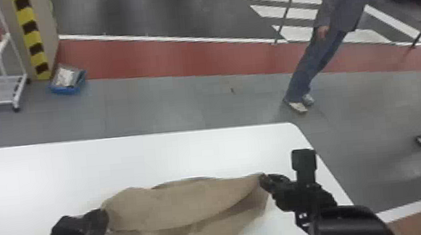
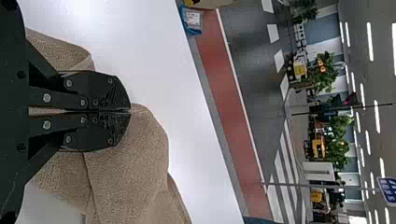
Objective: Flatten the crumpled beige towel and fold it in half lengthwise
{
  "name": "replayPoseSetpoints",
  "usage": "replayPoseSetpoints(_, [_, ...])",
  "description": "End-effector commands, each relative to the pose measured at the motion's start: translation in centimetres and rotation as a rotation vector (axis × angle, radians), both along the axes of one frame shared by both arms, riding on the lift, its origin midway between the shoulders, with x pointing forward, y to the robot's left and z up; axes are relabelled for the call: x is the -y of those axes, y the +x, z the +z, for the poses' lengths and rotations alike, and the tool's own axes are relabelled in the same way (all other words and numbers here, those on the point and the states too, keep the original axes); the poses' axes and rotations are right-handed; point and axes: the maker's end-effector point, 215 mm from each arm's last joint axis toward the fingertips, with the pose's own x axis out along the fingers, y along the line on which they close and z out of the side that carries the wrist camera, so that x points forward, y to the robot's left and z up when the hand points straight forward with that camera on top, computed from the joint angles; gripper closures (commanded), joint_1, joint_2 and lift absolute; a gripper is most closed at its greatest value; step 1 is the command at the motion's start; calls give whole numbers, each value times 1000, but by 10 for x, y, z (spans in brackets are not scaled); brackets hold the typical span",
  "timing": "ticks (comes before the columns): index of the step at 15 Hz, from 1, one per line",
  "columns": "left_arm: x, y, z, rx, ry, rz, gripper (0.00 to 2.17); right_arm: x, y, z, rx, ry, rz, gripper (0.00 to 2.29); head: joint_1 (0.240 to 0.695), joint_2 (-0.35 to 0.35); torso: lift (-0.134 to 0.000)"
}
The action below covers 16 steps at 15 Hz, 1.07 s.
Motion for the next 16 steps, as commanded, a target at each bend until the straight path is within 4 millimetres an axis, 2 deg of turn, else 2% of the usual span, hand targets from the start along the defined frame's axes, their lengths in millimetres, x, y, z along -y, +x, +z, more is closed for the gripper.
replayPoseSetpoints(1, [1,3,1,13,-7,-2,394,1,-10,4,29,-37,18,-2,695,-322,0])
replayPoseSetpoints(2, [-2,4,4,20,-8,5,164,-1,-19,6,36,-39,39,49,695,-328,0])
replayPoseSetpoints(3, [-3,5,5,24,-8,10,140,-5,-28,3,45,-36,59,90,695,-328,0])
replayPoseSetpoints(4, [-3,6,9,39,-16,10,140,0,-34,4,63,-60,76,93,695,-327,0])
replayPoseSetpoints(6, [-1,5,10,47,-26,8,151,10,-42,-7,59,-80,100,113,695,-327,0])
replayPoseSetpoints(9, [-7,0,8,52,-20,22,154,24,-44,-12,81,-103,111,130,695,-350,0])
replayPoseSetpoints(12, [-19,-8,5,63,-26,39,154,31,-52,-17,93,-118,116,147,695,-350,0])
replayPoseSetpoints(16, [-45,-20,-13,23,-56,59,235,41,-59,-26,86,-115,107,154,695,-350,0])
